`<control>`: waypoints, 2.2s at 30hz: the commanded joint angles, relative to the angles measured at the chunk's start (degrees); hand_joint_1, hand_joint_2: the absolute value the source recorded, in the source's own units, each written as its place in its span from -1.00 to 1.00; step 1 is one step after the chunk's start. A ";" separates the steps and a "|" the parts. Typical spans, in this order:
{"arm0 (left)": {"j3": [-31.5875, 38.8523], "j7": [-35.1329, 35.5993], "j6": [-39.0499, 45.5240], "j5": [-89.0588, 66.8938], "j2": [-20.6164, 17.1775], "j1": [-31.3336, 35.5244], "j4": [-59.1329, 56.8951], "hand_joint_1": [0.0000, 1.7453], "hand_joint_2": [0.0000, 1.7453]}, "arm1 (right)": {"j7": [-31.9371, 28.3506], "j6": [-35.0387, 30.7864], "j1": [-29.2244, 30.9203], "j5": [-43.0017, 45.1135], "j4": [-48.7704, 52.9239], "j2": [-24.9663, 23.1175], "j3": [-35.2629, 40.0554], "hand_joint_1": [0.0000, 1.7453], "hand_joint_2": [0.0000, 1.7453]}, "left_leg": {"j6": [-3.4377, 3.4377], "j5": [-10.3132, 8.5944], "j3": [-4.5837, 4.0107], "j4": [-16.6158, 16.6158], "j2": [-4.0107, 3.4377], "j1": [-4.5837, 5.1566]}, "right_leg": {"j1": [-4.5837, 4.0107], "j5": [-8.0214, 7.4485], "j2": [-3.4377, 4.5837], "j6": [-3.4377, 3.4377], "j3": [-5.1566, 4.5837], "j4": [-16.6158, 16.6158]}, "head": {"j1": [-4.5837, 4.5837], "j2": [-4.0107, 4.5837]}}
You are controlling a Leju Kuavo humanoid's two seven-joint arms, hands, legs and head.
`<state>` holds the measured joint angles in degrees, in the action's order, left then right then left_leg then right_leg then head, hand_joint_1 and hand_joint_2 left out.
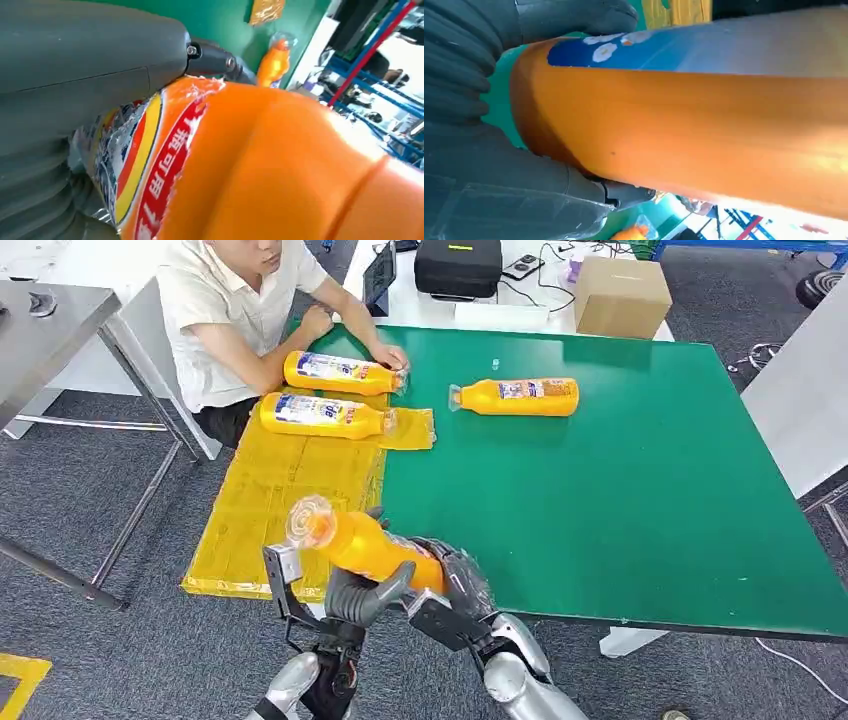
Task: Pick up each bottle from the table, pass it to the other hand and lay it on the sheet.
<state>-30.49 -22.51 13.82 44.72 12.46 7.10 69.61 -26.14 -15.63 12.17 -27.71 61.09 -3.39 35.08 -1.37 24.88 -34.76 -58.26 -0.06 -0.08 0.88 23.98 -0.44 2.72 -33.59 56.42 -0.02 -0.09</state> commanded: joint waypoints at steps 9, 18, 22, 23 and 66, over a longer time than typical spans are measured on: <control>1.97 -2.98 3.52 -2.82 0.17 3.50 -1.46 1.00 1.00 | 0.61 1.40 -0.22 1.33 -2.49 1.12 3.33 -1.00 1.00 | 0.06 0.05 0.18 0.03 0.05 -0.05 | -0.05 0.06 -0.02 -0.10 0.19 -0.04 | 0.00 0.00; 7.39 -11.12 17.43 -19.51 -0.04 4.39 6.73 1.00 1.00 | -4.75 -5.98 -5.75 0.37 -1.31 0.35 0.53 -1.00 -1.00 | 0.08 0.05 0.08 0.00 0.09 -0.07 | -0.08 0.07 -0.06 -0.11 0.12 0.00 | 0.02 0.00; 10.68 -10.49 26.18 -36.77 -2.72 5.72 6.21 1.00 1.00 | -8.93 -22.09 -9.25 0.42 3.20 -1.19 -8.53 -1.00 -1.00 | 0.07 0.03 0.05 0.02 0.07 -0.03 | -0.04 0.06 -0.04 -0.10 0.06 0.01 | 0.02 0.00; 12.13 -9.15 26.18 -40.76 -3.03 6.16 4.85 1.00 1.00 | -10.19 -24.37 -10.35 -0.03 5.54 -2.30 -12.88 -1.00 -1.00 | 0.10 0.03 0.10 0.05 0.08 -0.03 | -0.04 0.06 -0.05 -0.14 0.11 0.00 | 0.00 0.00; 3.32 11.39 -24.17 -80.54 -6.40 34.36 -47.50 -1.00 1.00 | -13.86 -17.37 -6.06 12.30 7.12 -5.69 -23.45 -1.00 -1.00 | 0.21 -0.20 0.32 0.10 -0.06 -0.07 | -0.07 -0.14 0.19 -0.11 0.28 -0.05 | 0.00 0.00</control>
<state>-28.74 -7.51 1.59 -42.04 7.58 40.48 28.63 -39.95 -33.07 2.51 -17.35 73.44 -10.75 8.92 -1.24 24.65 -34.63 -58.25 0.13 -0.11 0.85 23.90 -0.53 2.73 -33.42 56.48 -0.02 -0.09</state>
